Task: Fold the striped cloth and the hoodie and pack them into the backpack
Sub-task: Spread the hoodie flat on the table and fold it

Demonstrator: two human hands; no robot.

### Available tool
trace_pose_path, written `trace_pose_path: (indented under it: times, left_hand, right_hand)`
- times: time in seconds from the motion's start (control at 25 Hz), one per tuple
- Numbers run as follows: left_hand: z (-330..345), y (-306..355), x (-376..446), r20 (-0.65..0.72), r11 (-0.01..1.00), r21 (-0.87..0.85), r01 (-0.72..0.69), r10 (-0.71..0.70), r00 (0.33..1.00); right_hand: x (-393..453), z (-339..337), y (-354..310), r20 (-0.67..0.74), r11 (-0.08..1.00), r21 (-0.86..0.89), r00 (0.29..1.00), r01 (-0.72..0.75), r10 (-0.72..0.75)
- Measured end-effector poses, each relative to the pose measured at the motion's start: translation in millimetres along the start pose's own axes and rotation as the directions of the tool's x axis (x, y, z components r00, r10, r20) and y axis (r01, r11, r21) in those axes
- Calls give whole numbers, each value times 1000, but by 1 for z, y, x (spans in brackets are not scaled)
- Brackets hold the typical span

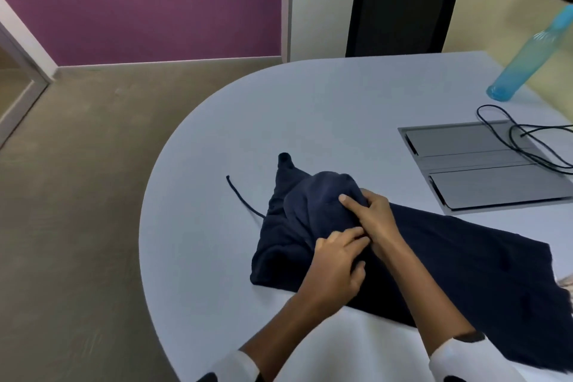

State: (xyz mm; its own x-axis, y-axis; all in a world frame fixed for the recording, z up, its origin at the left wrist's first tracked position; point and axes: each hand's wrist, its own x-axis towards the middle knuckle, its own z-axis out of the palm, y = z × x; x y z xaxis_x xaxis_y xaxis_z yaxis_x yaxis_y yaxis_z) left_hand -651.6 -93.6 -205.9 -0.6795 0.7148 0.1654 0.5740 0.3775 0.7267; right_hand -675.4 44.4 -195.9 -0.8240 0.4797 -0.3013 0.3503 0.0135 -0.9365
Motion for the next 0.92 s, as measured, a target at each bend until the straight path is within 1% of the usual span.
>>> trace_pose_path:
  times: [0.04, 0.08, 0.12, 0.16, 0.2, 0.24, 0.28, 0.32, 0.36, 0.4, 0.44, 0.48, 0.52, 0.56, 0.64, 0.8, 0.88, 0.92]
  left_hand:
    - [1, 0, -6, -74, 998, -63, 4, -8, 997]
    - [-3, -1, -10, -173, 989, -143, 34, -59, 983]
    - [-9, -5, -13, -278, 967, -237, 92, -158, 948]
    - [-16, -12, -15, -365, 925, -340, 172, -298, 882]
    - [-26, -16, -14, -400, 852, -454, 259, -455, 796]
    - [-37, -20, -11, -358, 743, -569, 352, -609, 708]
    - [-47, -25, -6, -242, 606, -666, 434, -727, 643]
    - [-55, -29, 0, -89, 459, -742, 489, -790, 607]
    - [-62, -32, 6, 59, 315, -799, 513, -807, 587]
    - [-67, -35, 12, 161, 210, -823, 528, -804, 572]
    - [-70, -39, 16, 216, 155, -828, 540, -799, 561]
    - [-72, -42, 19, 229, 140, -828, 543, -800, 554]
    - [-74, -41, 21, 211, 156, -828, 538, -803, 558]
    - [-77, -39, 23, 178, 203, -820, 535, -798, 576]
    - [-82, -30, 26, 128, 291, -813, 504, -756, 642]
    - [-92, 6, 32, 77, 411, -811, 417, -631, 772]
    - [-93, 22, 35, 77, 423, -831, 361, -555, 828]
    - [-94, 30, 35, 76, 425, -845, 326, -507, 858]
  right_hand:
    - [-3, -1, 4, -46, 999, -23, 998, 34, -35]
    - [-5, -4, 7, -58, 999, 17, 998, 41, -40]
    - [-10, -7, 5, -55, 994, 97, 998, 40, -35]
    - [-16, -11, 2, -42, 983, 177, 998, 44, -37]
    - [-22, -14, -3, -18, 968, 245, 999, 49, -46]
    - [-28, -18, -8, 14, 958, 280, 998, 56, -63]
    - [-35, -20, -14, 57, 955, 290, 994, 68, -88]
    - [-40, -22, -18, 104, 956, 283, 988, 80, -114]
    - [-46, -22, -22, 144, 962, 258, 981, 88, -128]
    - [-49, -23, -23, 164, 966, 241, 977, 94, -136]
    - [-51, -24, -24, 161, 967, 236, 978, 96, -136]
    - [-53, -25, -23, 144, 965, 238, 979, 106, -143]
    - [-53, -27, -20, 112, 963, 245, 983, 113, -143]
    - [-52, -29, -16, 78, 962, 247, 988, 114, -137]
    - [-49, -36, -8, 21, 972, 213, 994, 101, -108]
    - [-47, -48, 4, -65, 999, 35, 998, 25, -23]
    - [-50, -52, 0, -101, 998, -38, 993, 55, -59]
    - [-53, -54, -5, -82, 994, -63, 992, 93, -98]
